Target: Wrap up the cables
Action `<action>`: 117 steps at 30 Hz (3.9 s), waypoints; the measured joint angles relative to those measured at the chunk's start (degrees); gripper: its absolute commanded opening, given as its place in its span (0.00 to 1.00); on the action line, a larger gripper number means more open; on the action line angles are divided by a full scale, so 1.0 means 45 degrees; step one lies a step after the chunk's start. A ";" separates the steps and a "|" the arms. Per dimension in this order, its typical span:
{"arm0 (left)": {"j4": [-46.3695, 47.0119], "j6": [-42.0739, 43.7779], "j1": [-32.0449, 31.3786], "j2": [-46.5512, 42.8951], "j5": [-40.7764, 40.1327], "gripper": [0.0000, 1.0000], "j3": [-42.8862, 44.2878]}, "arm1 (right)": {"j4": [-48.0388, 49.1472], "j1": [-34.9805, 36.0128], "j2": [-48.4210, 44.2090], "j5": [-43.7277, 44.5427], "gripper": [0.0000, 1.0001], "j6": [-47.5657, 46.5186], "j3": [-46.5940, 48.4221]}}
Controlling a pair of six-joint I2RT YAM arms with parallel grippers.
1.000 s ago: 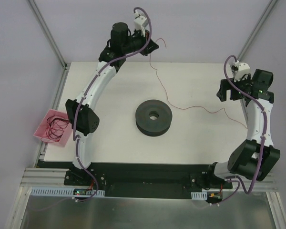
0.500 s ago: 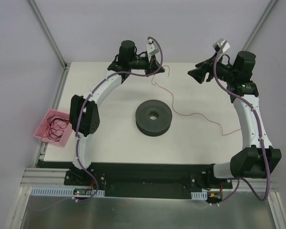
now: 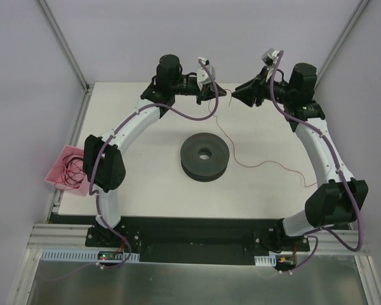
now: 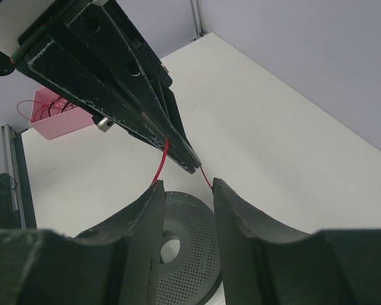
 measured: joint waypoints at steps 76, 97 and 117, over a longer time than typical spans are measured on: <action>-0.5479 -0.1239 0.2069 -0.2487 0.0801 0.43 0.1579 | -0.2021 0.1700 0.0656 0.0223 0.00 -0.4012 0.1175; -1.1574 0.0515 0.0583 -0.1307 -0.1248 0.28 0.3245 | -0.3128 0.3560 0.0461 0.0641 0.01 -0.6411 0.1219; -1.0360 -0.2259 0.0923 -0.1307 -0.1370 0.00 0.3060 | -0.2555 0.3813 0.0316 0.2288 0.71 -0.6300 0.0733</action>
